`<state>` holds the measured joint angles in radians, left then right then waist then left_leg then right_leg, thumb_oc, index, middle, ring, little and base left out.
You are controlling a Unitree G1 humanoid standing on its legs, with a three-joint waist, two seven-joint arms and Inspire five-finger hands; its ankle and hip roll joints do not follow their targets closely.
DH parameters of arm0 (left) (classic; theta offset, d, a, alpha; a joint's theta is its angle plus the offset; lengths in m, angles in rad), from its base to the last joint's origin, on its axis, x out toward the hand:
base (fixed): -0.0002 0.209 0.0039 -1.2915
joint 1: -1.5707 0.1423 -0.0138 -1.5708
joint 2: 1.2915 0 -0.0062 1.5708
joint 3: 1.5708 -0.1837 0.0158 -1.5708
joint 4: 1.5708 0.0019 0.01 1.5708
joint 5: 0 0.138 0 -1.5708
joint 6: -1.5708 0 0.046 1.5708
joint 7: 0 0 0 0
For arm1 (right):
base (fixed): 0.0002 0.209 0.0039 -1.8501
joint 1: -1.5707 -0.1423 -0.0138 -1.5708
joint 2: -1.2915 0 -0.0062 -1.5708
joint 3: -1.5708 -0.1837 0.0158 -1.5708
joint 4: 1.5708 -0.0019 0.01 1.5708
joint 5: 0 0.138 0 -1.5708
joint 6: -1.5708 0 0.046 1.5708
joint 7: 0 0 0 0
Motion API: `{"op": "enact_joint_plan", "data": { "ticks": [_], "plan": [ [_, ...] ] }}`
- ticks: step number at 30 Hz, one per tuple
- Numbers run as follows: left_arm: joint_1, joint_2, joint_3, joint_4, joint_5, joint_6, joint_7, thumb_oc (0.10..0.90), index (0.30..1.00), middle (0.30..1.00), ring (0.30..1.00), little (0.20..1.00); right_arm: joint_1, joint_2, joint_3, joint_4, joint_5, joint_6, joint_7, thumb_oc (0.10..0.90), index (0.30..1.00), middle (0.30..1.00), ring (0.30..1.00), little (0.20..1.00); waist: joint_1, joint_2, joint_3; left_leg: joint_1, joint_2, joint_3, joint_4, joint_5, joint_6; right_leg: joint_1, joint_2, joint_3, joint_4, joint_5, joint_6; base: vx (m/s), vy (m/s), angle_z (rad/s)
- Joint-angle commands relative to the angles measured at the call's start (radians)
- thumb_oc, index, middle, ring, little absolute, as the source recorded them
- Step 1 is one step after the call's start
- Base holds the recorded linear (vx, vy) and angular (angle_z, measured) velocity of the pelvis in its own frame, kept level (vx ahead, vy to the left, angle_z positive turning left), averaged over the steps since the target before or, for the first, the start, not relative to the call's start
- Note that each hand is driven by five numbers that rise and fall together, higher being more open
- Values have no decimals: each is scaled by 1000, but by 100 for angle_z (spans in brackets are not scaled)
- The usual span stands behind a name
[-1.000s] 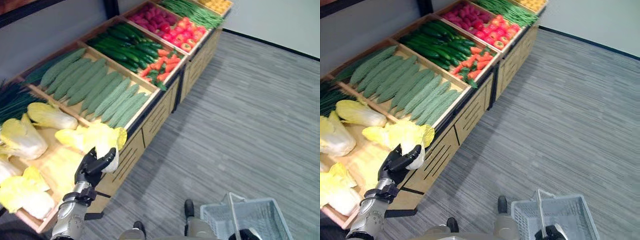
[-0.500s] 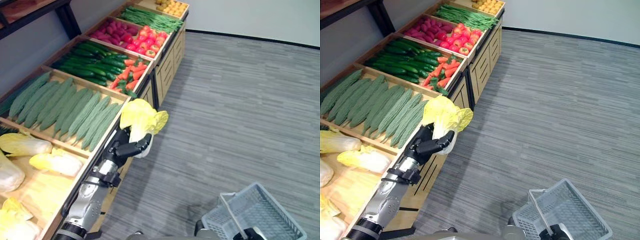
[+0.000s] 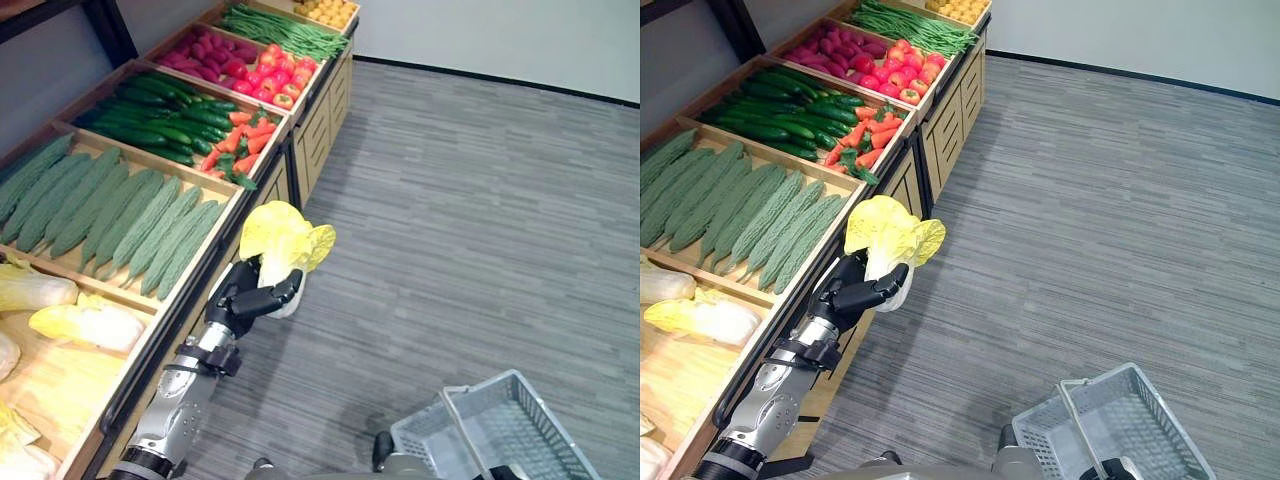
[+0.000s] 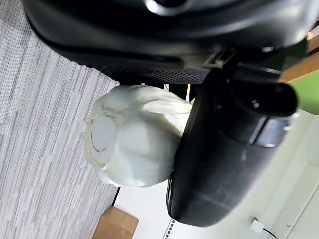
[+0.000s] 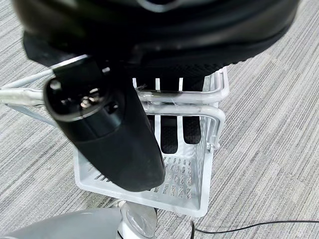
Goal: Get the vegetables into the basket
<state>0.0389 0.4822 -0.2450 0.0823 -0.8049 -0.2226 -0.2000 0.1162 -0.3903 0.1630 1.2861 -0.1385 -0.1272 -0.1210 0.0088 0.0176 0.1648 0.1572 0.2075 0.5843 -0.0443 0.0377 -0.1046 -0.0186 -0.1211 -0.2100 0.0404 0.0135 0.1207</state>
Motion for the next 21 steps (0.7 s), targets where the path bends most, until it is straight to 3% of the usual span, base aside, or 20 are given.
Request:
{"op": "enact_joint_plan", "data": {
  "ticks": [1,2,3,4,6,8,12,14,20,21],
  "plan": [
    [-128,3,21,-109,-19,-80,-19,400,300,300,300,300,-13,-17,5,0,43,-31,-14,400,300,300,300,300,14,-16,37,-85,53,-62,134,140,-85,37,10,11,77,-69,-12,-78,-190,-4],
    [-134,3,19,-110,-19,-87,-15,400,300,300,300,300,-15,-23,5,0,43,-31,-15,400,300,300,300,300,24,-21,48,-112,45,-122,177,149,-89,43,12,20,73,-70,-16,-52,-87,-14],
    [-129,-15,14,-108,-20,-83,-5,400,300,300,300,300,-28,-41,4,12,47,-23,-15,400,300,300,300,300,51,-31,45,-163,-26,-311,119,91,-51,41,-2,70,55,-66,-6,21,5,-33],
    [-129,-15,14,-108,-20,-83,-5,400,300,300,300,300,-28,-41,4,12,47,-23,-15,400,300,300,300,300,51,-31,44,-164,-26,-311,119,91,-51,40,-2,70,55,-65,-6,67,76,-50],
    [-118,-15,13,-115,-12,-88,3,400,300,300,300,300,-32,-51,-4,20,53,-21,-23,400,300,300,300,300,75,-31,41,-194,-36,-427,59,93,-44,37,-3,118,58,-63,4,85,83,-52],
    [-117,-6,20,-116,-12,-88,1,400,300,300,300,300,-33,-55,-3,21,53,-24,-19,400,300,300,300,300,75,-25,41,-184,-39,-437,41,87,-34,34,1,140,68,-67,7,68,135,-40],
    [-100,7,24,-124,-11,-90,-7,400,300,300,300,300,-23,-41,-3,38,43,-20,-12,400,300,300,300,300,61,-30,23,-124,-72,-382,-21,66,-7,31,-25,184,72,-60,29,66,252,-64],
    [-96,18,24,-139,-15,-90,-15,400,300,300,300,300,-26,-29,0,46,30,-11,-9,400,300,300,300,300,59,-43,13,-100,-104,-341,-32,38,14,21,-55,220,46,-24,58,35,287,-78],
    [-93,31,20,-134,-7,-98,-21,400,300,300,300,300,-41,-10,3,29,33,-17,-11,400,300,300,300,300,58,-56,16,-84,-142,-287,-43,9,41,-18,-89,264,41,36,93,-32,191,-33],
    [-95,33,17,-129,-4,-99,-20,400,300,300,300,300,-44,-9,5,25,30,-17,-14,400,300,300,300,300,57,-62,17,-78,-155,-271,-43,-4,49,-33,-97,278,32,70,107,-23,97,-30]
  ]
}}
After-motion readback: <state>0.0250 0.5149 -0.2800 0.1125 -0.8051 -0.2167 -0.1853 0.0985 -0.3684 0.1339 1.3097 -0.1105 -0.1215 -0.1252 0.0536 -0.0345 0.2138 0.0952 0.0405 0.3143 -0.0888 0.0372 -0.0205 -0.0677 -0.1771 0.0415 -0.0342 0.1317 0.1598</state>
